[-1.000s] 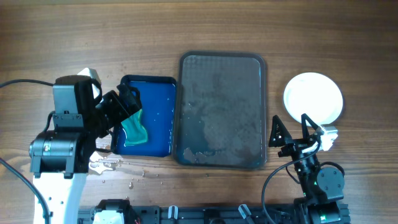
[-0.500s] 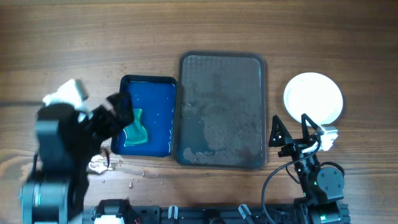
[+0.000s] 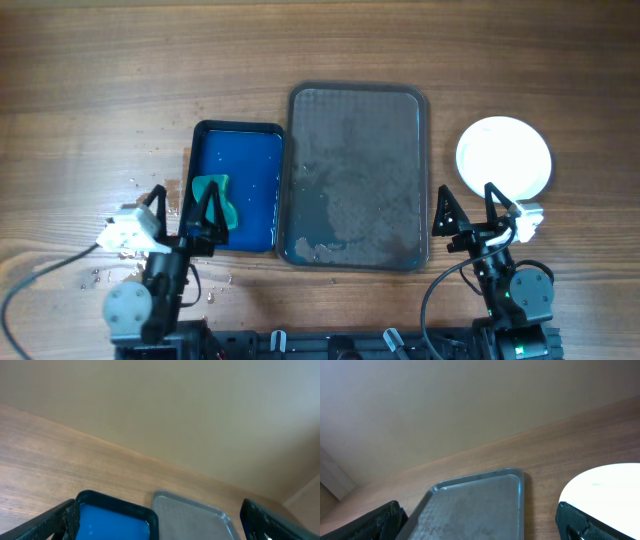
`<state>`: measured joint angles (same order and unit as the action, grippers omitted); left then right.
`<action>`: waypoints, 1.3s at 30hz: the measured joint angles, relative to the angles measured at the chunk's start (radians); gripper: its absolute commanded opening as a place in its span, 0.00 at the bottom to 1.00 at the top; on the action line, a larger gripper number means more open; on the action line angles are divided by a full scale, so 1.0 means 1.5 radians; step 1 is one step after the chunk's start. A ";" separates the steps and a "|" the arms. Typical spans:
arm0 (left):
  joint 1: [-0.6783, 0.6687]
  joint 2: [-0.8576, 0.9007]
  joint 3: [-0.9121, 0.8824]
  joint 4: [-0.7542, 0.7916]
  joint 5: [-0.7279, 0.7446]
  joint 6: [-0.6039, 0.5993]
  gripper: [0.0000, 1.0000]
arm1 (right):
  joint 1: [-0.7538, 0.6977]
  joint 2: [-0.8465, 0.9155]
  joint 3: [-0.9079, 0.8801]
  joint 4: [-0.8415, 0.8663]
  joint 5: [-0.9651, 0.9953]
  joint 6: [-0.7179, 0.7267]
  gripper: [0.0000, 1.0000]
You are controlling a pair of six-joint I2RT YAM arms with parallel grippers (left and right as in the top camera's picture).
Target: Clean dirty plates on tray and stack at the side
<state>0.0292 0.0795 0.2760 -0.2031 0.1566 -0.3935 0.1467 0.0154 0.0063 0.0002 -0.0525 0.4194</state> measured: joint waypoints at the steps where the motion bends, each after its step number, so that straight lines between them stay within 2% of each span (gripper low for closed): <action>1: 0.000 -0.012 -0.017 0.008 0.002 0.000 1.00 | 0.000 0.000 0.000 0.000 0.000 0.000 1.00; 3: 0.000 -0.041 -0.086 0.047 0.010 -0.001 1.00 | 0.000 0.000 0.000 0.000 0.000 0.000 1.00; 7: 0.000 -0.043 -0.150 0.114 0.015 -0.005 1.00 | 0.000 0.000 0.000 0.000 0.000 0.000 1.00; 10: 0.000 -0.044 -0.175 0.098 0.017 -0.005 1.00 | 0.000 0.000 0.000 0.000 0.000 0.000 1.00; 39: 0.000 -0.044 -0.176 0.098 0.017 -0.005 1.00 | 0.000 0.000 0.000 0.000 0.000 0.000 1.00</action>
